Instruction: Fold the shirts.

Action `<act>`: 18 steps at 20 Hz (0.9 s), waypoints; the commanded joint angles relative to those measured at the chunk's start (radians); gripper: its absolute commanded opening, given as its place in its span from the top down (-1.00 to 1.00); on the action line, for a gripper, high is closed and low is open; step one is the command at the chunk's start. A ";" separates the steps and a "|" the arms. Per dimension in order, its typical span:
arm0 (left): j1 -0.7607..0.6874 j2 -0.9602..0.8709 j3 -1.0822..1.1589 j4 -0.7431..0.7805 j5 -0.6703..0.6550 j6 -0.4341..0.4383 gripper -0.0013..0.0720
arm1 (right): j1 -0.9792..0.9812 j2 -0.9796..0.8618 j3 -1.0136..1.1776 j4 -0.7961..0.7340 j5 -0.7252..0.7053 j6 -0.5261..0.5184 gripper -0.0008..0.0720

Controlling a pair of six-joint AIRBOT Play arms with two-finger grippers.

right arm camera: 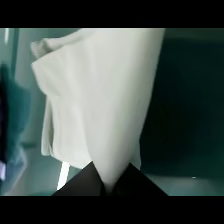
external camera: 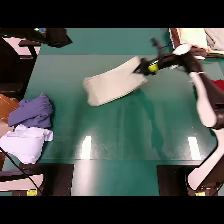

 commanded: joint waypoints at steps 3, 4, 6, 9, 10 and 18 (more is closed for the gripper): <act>-0.092 0.000 0.000 -0.002 0.008 0.014 0.91 | -0.325 0.266 -0.133 -0.223 -0.005 0.040 0.94; -0.094 0.000 0.000 0.000 0.012 0.015 0.91 | -0.394 0.314 -0.160 -0.257 -0.014 0.050 0.94; -0.094 0.000 0.000 -0.001 0.021 0.010 0.91 | -0.521 0.388 -0.201 -0.285 -0.045 0.059 0.94; -0.094 0.000 0.000 -0.001 0.027 0.010 0.91 | -0.692 0.449 -0.219 -0.282 -0.081 0.060 0.94; -0.094 0.000 0.000 -0.001 0.028 0.010 0.91 | -0.736 0.459 -0.219 -0.282 -0.098 0.060 0.94; -0.094 0.000 0.000 -0.002 0.042 0.002 0.91 | -0.819 0.470 -0.217 -0.239 -0.290 0.058 0.94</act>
